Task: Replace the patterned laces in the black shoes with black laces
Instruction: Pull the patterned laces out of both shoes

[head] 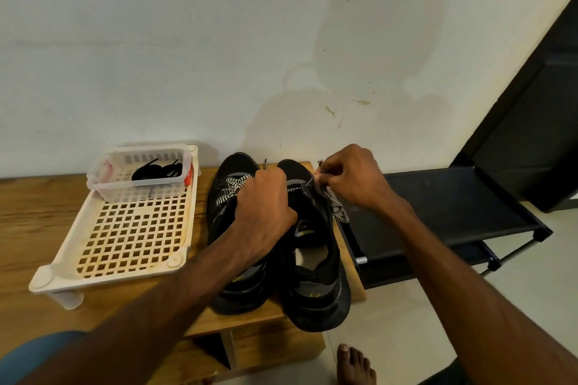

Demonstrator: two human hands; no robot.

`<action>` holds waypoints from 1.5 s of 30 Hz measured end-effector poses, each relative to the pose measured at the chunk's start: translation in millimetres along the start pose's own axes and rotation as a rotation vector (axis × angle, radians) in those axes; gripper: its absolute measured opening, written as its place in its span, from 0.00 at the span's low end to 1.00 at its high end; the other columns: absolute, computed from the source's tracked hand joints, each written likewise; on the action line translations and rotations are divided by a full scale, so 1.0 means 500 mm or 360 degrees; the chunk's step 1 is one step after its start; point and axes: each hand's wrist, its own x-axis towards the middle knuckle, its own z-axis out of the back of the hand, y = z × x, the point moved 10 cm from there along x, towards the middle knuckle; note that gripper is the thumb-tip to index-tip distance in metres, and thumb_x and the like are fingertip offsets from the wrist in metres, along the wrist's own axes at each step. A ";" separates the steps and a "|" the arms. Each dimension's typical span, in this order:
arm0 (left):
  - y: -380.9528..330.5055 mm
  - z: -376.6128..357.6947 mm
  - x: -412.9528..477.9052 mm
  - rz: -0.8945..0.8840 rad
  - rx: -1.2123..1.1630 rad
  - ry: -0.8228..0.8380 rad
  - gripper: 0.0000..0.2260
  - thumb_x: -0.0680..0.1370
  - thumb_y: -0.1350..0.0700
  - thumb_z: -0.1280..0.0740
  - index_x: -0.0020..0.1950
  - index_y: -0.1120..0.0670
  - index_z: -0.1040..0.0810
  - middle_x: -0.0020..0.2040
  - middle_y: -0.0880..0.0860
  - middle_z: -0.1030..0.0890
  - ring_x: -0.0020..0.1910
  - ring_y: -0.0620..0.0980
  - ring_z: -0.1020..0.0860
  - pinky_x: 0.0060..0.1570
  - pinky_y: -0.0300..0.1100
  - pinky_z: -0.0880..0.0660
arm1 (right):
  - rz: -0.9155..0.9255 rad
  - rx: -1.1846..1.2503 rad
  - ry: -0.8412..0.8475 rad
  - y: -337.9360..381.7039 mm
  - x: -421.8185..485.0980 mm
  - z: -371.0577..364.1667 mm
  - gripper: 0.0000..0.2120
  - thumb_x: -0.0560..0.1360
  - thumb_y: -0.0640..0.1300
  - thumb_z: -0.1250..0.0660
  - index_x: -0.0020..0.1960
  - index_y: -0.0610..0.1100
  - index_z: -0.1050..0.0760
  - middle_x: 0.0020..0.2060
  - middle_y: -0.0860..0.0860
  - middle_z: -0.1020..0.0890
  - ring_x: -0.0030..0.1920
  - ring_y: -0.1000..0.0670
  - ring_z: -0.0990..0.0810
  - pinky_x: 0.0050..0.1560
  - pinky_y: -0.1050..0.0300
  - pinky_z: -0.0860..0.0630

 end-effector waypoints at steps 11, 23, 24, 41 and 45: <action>-0.014 0.004 -0.004 -0.0060 0.0066 0.0071 0.13 0.74 0.63 0.26 0.45 0.55 0.31 0.34 0.49 0.34 0.46 0.56 0.19 0.44 0.45 0.21 | -0.0484 0.1747 -0.0827 -0.099 -0.033 0.141 0.05 0.74 0.33 0.25 0.49 0.32 0.17 0.41 0.43 0.14 0.39 0.47 0.14 0.48 0.56 0.16; -0.016 -0.005 -0.002 -0.0069 0.0125 0.0073 0.09 0.77 0.58 0.27 0.53 0.58 0.24 0.40 0.51 0.29 0.48 0.55 0.19 0.46 0.45 0.21 | 0.0085 0.0166 -0.0364 0.012 -0.008 0.019 0.07 0.75 0.36 0.26 0.48 0.47 0.16 0.45 0.53 0.15 0.41 0.56 0.17 0.46 0.56 0.16; -0.016 -0.006 -0.002 -0.0071 0.0139 0.0081 0.10 0.77 0.57 0.27 0.55 0.58 0.24 0.41 0.51 0.28 0.48 0.55 0.19 0.46 0.44 0.22 | 0.0092 0.0118 -0.0256 0.016 -0.004 0.000 0.08 0.75 0.36 0.26 0.48 0.48 0.15 0.47 0.52 0.15 0.43 0.54 0.16 0.48 0.54 0.16; -0.027 -0.016 -0.007 -0.0045 0.0306 0.0151 0.15 0.77 0.59 0.27 0.61 0.58 0.26 0.49 0.55 0.24 0.52 0.55 0.21 0.49 0.45 0.23 | -0.0068 0.0124 -0.0045 -0.014 0.008 -0.021 0.03 0.76 0.37 0.26 0.47 0.41 0.13 0.40 0.48 0.13 0.39 0.53 0.14 0.46 0.56 0.15; -0.031 -0.018 -0.007 -0.0060 0.0358 0.0146 0.16 0.78 0.59 0.27 0.63 0.57 0.26 0.56 0.55 0.22 0.54 0.55 0.20 0.46 0.44 0.25 | -0.0390 0.1074 -0.0416 -0.069 -0.008 0.074 0.09 0.73 0.33 0.25 0.53 0.35 0.16 0.46 0.42 0.13 0.42 0.50 0.12 0.47 0.60 0.16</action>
